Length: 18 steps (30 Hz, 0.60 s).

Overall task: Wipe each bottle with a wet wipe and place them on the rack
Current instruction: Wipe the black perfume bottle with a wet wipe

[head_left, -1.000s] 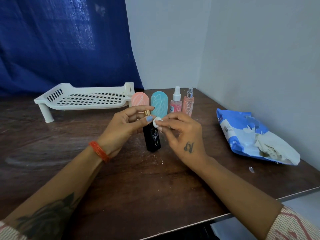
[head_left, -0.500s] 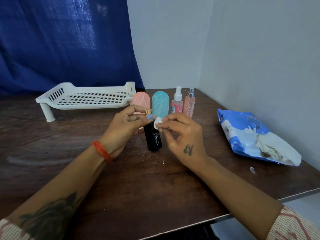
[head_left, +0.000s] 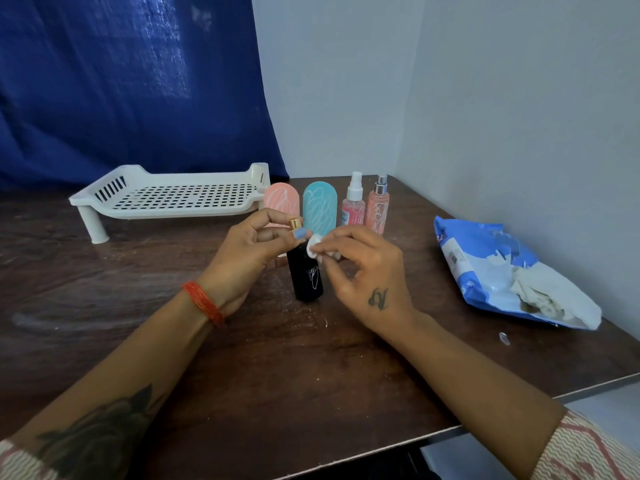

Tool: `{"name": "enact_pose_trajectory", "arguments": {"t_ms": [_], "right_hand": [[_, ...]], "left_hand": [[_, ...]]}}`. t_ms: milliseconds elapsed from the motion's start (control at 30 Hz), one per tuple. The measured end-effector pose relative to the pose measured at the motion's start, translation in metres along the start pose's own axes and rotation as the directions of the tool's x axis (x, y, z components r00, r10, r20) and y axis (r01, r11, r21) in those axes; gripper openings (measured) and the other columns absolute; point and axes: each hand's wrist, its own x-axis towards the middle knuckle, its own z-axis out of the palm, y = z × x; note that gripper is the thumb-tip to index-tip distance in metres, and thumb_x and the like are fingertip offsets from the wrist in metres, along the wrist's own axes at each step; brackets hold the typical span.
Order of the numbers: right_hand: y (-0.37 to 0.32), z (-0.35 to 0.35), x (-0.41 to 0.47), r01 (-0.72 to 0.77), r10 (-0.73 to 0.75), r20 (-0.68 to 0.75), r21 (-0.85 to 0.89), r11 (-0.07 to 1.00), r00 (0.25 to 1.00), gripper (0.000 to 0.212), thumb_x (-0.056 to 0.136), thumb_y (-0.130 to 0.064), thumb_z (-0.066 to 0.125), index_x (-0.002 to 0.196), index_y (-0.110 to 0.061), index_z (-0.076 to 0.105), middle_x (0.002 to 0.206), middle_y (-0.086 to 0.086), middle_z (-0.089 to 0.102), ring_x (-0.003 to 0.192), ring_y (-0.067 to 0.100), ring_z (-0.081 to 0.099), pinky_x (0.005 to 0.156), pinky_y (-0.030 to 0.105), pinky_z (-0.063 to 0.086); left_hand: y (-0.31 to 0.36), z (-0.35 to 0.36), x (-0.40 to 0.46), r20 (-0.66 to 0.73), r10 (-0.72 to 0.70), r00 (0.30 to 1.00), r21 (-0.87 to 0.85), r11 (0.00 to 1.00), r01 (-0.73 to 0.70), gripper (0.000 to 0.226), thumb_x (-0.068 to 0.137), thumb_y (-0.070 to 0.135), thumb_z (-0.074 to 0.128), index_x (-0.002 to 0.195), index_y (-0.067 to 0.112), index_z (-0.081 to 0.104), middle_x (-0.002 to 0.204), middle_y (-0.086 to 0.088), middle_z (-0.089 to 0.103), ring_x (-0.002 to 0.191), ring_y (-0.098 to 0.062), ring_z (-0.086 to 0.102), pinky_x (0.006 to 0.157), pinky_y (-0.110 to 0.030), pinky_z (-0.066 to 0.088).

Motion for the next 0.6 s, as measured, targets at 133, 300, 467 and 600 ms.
{"name": "enact_pose_trajectory", "arguments": {"t_ms": [133, 300, 467, 600], "right_hand": [[-0.0047, -0.0004, 0.0002, 0.079, -0.081, 0.034, 0.057, 0.995, 0.996, 0.013, 0.075, 0.001, 0.071, 0.086, -0.006, 0.074, 0.087, 0.006, 0.067, 0.083, 0.013, 0.062, 0.076, 0.024, 0.051], [-0.0029, -0.0002, -0.0014, 0.018, -0.020, 0.031, 0.065, 0.998, 0.999, 0.013, 0.068, 0.004, 0.069, 0.074, -0.007, 0.073, 0.080, 0.005, 0.067, 0.076, 0.010, 0.061, 0.071, 0.020, 0.051], [0.0001, -0.0003, -0.0008, -0.017, 0.016, 0.038, 0.020, 1.000, 0.999, 0.013, 0.074, 0.000, 0.071, 0.084, -0.007, 0.073, 0.086, 0.006, 0.068, 0.083, 0.008, 0.060, 0.076, 0.015, 0.050], [-0.0026, -0.0013, -0.0009, 0.003, -0.010, 0.064, 0.109, 0.994, 0.998, 0.012, 0.070, 0.003, 0.072, 0.078, -0.006, 0.075, 0.080, 0.005, 0.068, 0.075, 0.010, 0.062, 0.069, 0.020, 0.052]], "left_hand": [[-0.0003, -0.0006, 0.0001, -0.012, 0.012, 1.000, 0.015, 1.000, -0.012, 0.032, 0.063, 0.026, 0.069, 0.092, 0.016, 0.062, 0.096, -0.010, 0.073, 0.092, -0.017, 0.068, 0.089, -0.041, 0.051], [-0.0003, -0.0008, -0.0005, -0.015, 0.010, 1.000, 0.036, 0.999, -0.009, 0.040, 0.061, 0.029, 0.070, 0.097, 0.013, 0.062, 0.100, -0.013, 0.072, 0.100, -0.023, 0.067, 0.094, -0.045, 0.049], [0.0006, -0.0001, -0.0008, -0.013, 0.018, 1.000, 0.032, 0.999, -0.018, 0.047, 0.061, 0.028, 0.069, 0.102, 0.007, 0.061, 0.102, -0.017, 0.070, 0.099, -0.024, 0.067, 0.094, -0.045, 0.049], [-0.0007, -0.0007, -0.0002, -0.009, 0.023, 1.000, 0.048, 0.999, -0.022, 0.046, 0.061, 0.030, 0.069, 0.102, 0.009, 0.061, 0.101, -0.013, 0.071, 0.101, -0.024, 0.066, 0.092, -0.043, 0.049]]}}
